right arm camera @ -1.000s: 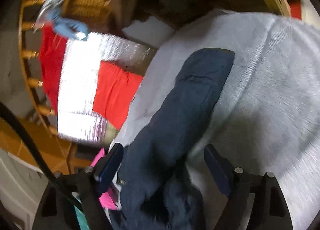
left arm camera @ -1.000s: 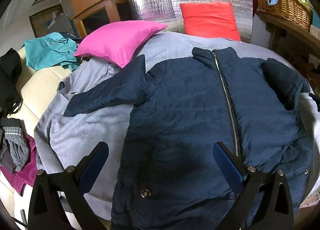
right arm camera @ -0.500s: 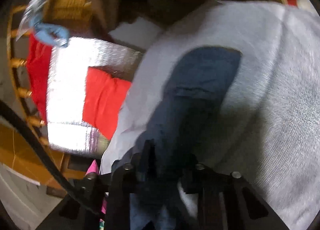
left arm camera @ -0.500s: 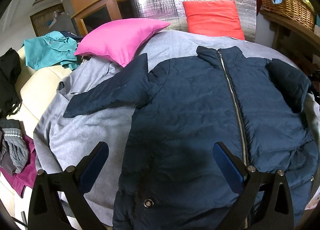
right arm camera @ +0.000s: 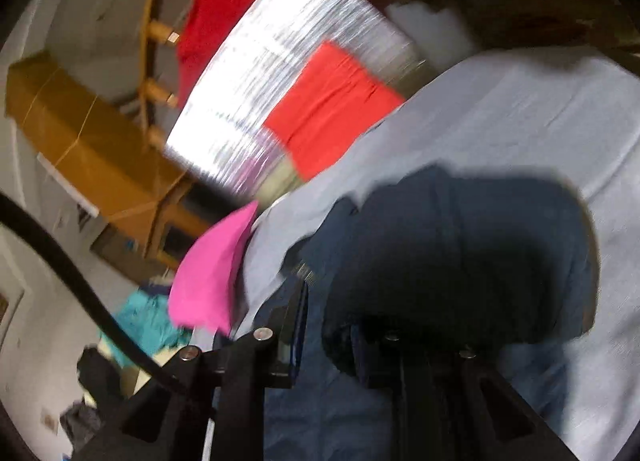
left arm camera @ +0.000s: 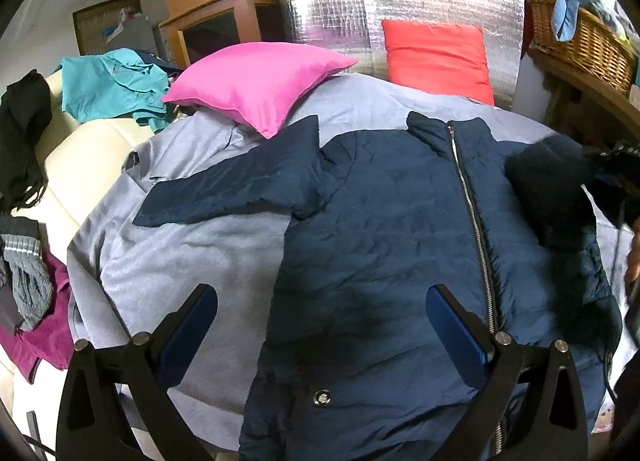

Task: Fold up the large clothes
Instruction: 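Grasp the jacket sleeve nearest the right tool and lift it, then fold the held sleeve across the jacket body toward the zipper with the right tool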

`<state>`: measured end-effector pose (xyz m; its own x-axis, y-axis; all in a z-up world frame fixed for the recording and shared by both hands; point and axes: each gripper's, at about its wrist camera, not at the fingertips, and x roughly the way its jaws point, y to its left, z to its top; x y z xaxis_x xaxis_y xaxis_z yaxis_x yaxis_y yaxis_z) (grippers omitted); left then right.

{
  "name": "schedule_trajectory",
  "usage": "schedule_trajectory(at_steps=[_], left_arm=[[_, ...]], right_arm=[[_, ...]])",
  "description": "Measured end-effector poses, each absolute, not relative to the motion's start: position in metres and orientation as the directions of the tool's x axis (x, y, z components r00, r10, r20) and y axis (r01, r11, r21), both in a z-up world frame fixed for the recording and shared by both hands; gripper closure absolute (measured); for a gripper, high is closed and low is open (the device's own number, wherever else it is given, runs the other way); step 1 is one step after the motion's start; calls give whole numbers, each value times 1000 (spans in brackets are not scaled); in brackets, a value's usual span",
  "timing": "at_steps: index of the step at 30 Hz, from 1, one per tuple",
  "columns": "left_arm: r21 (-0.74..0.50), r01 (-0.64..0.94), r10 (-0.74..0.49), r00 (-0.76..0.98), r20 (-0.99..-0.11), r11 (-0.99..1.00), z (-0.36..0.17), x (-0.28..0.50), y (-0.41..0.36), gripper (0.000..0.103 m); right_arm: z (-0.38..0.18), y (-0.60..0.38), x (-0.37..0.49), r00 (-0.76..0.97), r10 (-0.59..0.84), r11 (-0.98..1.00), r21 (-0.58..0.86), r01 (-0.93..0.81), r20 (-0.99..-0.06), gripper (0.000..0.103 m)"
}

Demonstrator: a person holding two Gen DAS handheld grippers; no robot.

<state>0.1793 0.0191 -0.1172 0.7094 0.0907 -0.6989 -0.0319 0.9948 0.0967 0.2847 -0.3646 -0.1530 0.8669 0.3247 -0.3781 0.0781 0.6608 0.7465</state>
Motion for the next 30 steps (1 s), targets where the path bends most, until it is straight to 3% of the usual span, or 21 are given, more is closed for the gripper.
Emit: schedule_trajectory(at_steps=[8,9,10,12,18,22,23,25,26,30], left_arm=[[84,-58,100,715,-692,995,-115,177,42,0],[86,-59,103,716,-691,994,-115,177,44,0],[91,-61,107,717,-689,994,-115,178,45,0],[97,-60,110,720,-685,993,-114,181,45,0],[78,0,54,721,-691,997,-111,201,28,0],[56,95,-28,710,-703,994,-110,220,-9,0],[46,126,-56,703,-709,991,-110,226,-22,0],[39,175,-95,692,-716,984,-111,236,-46,0],[42,198,-108,687,-718,979,-111,242,-60,0],[74,269,-132,672,-729,960,-118,266,-109,0]], right_arm=[[-176,-267,297,774,437,721,693,2,-457,78],[-179,-260,298,761,449,722,691,0,-469,69],[-183,-256,299,743,465,719,695,-1,-480,45],[-191,-256,294,734,481,696,718,12,-479,23],[-189,-288,260,756,515,642,767,-28,-403,23],[-200,-342,227,840,460,506,862,19,-288,23],[-203,-352,224,852,444,479,877,35,-276,25],[-218,-380,218,876,405,405,910,86,-263,46],[-223,-388,217,879,392,382,917,114,-273,51],[-255,-413,212,892,370,240,954,177,-259,52]])
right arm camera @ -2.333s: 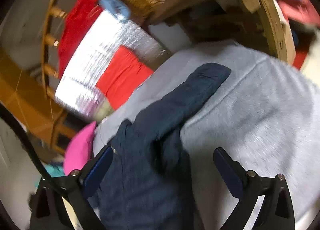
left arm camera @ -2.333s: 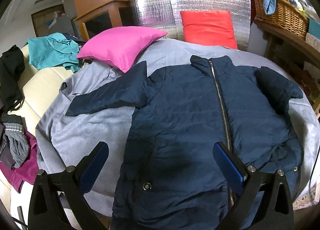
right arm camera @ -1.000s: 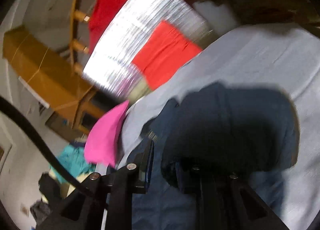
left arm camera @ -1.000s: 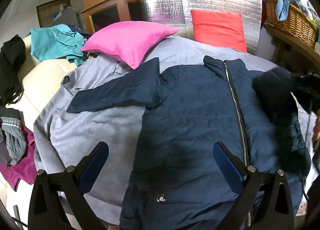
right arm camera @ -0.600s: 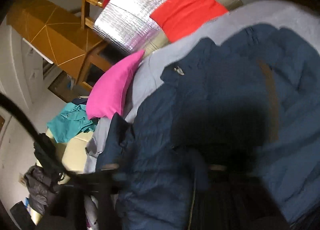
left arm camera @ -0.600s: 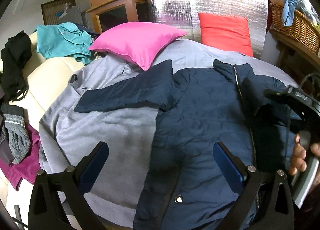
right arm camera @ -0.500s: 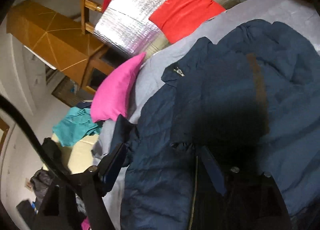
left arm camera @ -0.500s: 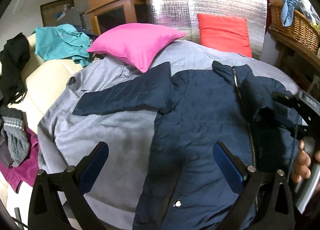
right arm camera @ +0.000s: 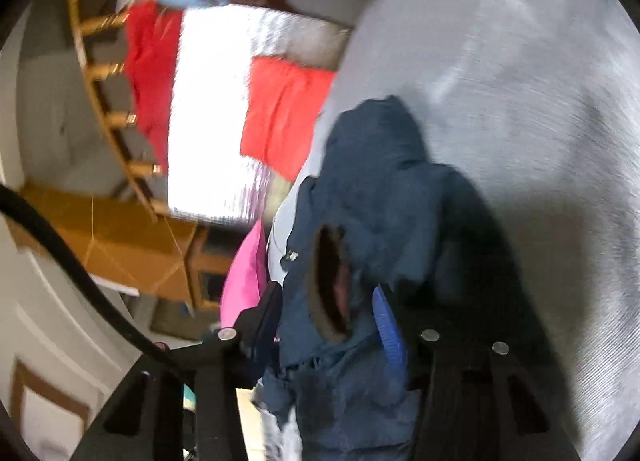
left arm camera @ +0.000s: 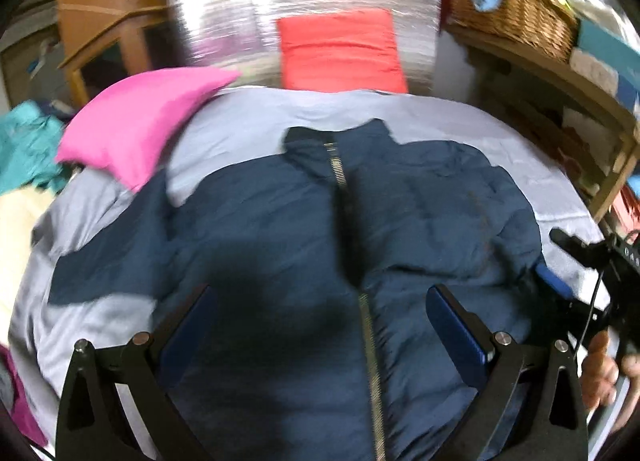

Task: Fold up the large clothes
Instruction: 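Fold the held sleeve across the jacket body toward the zipper with the right tool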

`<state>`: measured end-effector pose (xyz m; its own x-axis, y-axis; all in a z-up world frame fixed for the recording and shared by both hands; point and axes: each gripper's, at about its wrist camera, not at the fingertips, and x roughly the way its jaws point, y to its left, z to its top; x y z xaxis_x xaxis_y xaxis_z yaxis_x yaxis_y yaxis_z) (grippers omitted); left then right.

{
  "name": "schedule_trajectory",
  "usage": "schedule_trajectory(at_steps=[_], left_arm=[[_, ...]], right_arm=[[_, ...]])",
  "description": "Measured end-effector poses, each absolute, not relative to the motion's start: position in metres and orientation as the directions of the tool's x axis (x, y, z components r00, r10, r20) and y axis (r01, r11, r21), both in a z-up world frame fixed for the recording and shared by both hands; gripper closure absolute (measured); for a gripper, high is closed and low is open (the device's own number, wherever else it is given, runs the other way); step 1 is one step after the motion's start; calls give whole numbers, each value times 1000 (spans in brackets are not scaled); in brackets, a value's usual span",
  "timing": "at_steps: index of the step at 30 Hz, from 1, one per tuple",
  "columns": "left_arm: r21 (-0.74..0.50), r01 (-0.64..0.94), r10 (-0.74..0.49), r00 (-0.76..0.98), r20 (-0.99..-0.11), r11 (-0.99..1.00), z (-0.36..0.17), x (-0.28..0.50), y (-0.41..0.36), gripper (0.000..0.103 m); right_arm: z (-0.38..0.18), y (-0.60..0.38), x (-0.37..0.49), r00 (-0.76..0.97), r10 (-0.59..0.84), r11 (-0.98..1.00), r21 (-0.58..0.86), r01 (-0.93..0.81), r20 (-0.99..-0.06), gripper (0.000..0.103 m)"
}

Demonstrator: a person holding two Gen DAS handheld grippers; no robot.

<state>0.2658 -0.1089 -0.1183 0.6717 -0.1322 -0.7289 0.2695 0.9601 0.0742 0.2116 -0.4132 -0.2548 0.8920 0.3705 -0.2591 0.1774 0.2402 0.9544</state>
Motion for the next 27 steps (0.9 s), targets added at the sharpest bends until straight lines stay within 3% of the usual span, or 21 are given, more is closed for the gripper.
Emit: schedule_trajectory(at_steps=[3,8,12,14,18,20,23,27], left_arm=[[58,283,-138,623,-770,957,-131,289,-132,0],[29,273,-143,591,-794,962,-143,313,-160,0],[59,309,-134,567,-812,949,-159,324,-185,4],[85,321,-114,551,-826,943,-169,329,-194,18],[121,316,-84,565,-821,941,-182,336,-197,29],[116,329,-99,570,-816,937,-183,337,-194,50],[67,332,-142,566,-812,941,-179,339,-183,70],[-50,314,-221,538,-814,948,-173,349,-156,79]], right_arm=[[-268,-415,214,888,371,219,955,202,-273,62],[-279,-415,218,859,396,240,940,244,-324,64],[-284,-415,222,849,402,251,933,258,-343,71],[-287,-413,222,838,400,279,920,275,-371,76],[-287,-410,223,830,393,311,907,284,-395,77],[-287,-409,224,830,390,319,904,286,-400,77],[-287,-405,224,828,380,340,894,291,-414,81],[-287,-402,227,827,366,364,884,294,-426,84]])
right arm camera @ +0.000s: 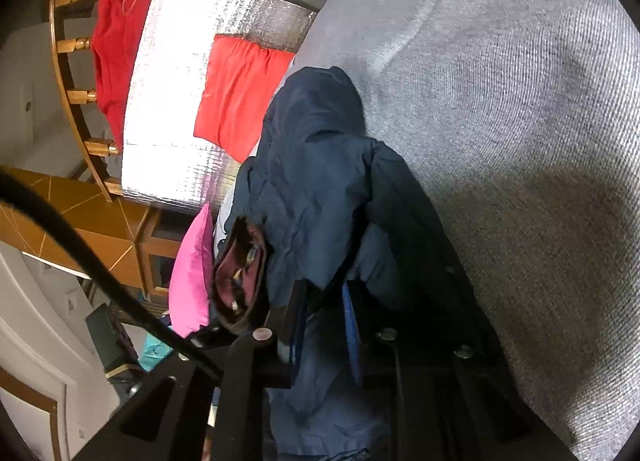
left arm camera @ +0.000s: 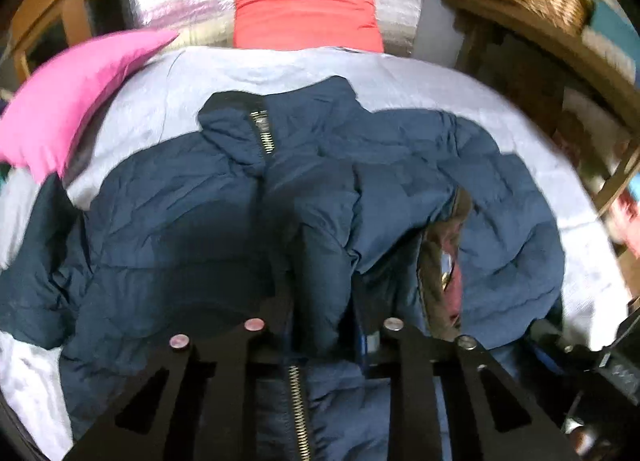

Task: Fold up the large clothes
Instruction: 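Fold the held sleeve across the jacket body toward the zipper with the right tool, then open the right tool and release the folded sleeve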

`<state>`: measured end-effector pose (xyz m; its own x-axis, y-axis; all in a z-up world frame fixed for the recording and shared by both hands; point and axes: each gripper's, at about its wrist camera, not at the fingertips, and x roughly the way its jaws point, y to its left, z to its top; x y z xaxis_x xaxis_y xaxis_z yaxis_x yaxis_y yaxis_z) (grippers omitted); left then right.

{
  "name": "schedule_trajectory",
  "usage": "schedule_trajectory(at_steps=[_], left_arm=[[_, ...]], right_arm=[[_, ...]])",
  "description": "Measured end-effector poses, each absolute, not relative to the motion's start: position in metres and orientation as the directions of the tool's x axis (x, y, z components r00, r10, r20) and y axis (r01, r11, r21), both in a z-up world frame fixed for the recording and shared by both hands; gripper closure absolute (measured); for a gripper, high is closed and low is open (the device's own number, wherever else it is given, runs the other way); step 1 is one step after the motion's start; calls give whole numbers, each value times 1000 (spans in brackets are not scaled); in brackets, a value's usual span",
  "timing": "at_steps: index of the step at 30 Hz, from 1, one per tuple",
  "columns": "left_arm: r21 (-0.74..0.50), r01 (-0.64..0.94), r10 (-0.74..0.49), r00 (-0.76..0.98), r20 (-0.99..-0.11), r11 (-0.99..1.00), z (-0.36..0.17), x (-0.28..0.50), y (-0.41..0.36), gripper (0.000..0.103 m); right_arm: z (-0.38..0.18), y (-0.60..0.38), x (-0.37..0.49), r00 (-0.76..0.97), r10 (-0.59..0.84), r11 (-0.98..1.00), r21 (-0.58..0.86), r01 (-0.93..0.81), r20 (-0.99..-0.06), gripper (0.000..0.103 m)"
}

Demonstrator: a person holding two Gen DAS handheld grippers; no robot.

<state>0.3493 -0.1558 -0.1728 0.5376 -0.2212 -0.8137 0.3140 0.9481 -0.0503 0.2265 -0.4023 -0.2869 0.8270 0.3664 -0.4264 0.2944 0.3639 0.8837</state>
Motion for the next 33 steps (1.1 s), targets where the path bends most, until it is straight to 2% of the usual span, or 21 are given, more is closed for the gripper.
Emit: schedule_trajectory(at_steps=[5,12,15,16,17,22,26,29,30,31,32,33], left_arm=[[-303,266,-396,447,-802,915,-168,357,-105,76],[-439,236,-498,431,-752,867,-167,349,-61,71],[-504,200,-537,436,-722,840,-165,343,-47,53],[-516,187,-541,445,-714,836,-164,340,-43,43],[-525,174,-541,456,-707,833,-162,338,-38,39],[-512,143,-515,461,-723,847,-156,323,-28,38],[-396,144,-415,470,-779,907,-144,294,-31,38],[-293,157,-332,481,-812,943,-133,267,-33,38],[-264,163,-310,489,-815,951,-128,257,-33,38],[-237,171,-291,498,-817,956,-122,246,-33,37],[-211,178,-274,507,-817,961,-116,235,-32,37],[-186,181,-255,519,-816,966,-109,224,-31,37]], right_arm=[[-287,-402,231,825,355,381,874,301,-439,86],[-287,-397,235,824,328,427,851,307,-462,90],[-287,-397,237,824,324,434,847,308,-466,90],[-288,-397,238,824,323,436,846,307,-466,90],[-288,-397,239,824,323,438,845,306,-465,91],[-289,-397,239,824,322,441,844,304,-465,92],[-286,-397,244,803,338,456,832,316,-490,92],[-280,-400,244,765,390,446,832,330,-512,86],[-277,-400,242,752,402,440,831,341,-521,78],[-273,-400,238,744,419,428,836,344,-520,61],[-266,-400,231,745,434,415,846,334,-507,52],[-259,-399,224,751,435,412,851,325,-497,38]])
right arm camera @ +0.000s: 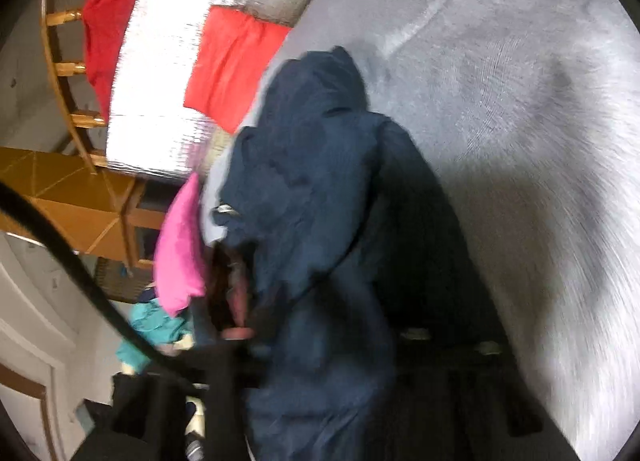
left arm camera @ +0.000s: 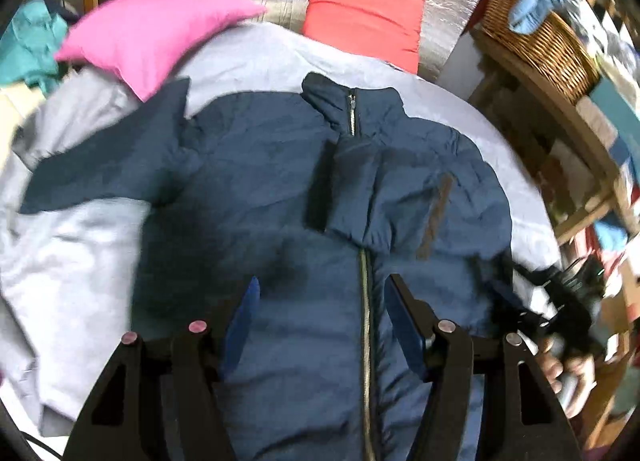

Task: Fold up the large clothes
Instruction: 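Open the right tool and release the folded sleeve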

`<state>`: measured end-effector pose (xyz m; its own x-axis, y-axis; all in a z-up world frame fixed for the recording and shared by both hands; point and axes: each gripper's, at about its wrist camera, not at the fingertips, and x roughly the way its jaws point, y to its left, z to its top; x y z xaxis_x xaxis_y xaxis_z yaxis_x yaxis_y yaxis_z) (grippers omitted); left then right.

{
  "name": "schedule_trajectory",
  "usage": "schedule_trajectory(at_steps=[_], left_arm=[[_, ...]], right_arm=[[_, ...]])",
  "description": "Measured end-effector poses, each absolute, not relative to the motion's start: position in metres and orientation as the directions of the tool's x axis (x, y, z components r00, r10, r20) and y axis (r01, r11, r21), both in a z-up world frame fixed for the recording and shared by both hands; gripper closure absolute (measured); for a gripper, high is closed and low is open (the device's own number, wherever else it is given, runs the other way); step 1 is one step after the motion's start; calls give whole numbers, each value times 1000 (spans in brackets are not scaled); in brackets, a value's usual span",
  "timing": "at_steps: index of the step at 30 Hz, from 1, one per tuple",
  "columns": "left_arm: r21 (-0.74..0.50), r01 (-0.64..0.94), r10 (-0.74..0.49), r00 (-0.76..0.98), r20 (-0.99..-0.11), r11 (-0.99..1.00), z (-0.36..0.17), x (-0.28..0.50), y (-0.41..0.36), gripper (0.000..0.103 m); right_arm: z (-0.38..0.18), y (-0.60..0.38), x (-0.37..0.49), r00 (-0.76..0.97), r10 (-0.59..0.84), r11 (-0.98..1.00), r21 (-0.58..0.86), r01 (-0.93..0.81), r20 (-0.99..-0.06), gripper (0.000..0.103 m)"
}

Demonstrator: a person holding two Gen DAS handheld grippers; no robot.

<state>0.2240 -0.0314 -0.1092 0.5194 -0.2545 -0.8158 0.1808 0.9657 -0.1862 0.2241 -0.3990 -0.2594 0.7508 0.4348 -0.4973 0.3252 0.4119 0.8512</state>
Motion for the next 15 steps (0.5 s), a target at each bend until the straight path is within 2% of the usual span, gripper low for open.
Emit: schedule_trajectory(at_steps=[1,10,12,15], left_arm=[[-171,181,-243,529,-813,968,-104,216,-30,37],[-89,204,-198,617,-762,975,-46,141,-27,34],[-67,208,-186,629,-755,976,-38,133,-27,32],[-41,214,-175,658,-733,976,-35,128,-27,23]], right_arm=[[-250,-397,216,755,427,418,849,323,-497,34],[-160,-371,149,776,425,519,828,213,-466,36],[-141,-367,139,787,416,534,823,194,-456,36],[-125,-367,136,797,395,559,808,187,-458,36]])
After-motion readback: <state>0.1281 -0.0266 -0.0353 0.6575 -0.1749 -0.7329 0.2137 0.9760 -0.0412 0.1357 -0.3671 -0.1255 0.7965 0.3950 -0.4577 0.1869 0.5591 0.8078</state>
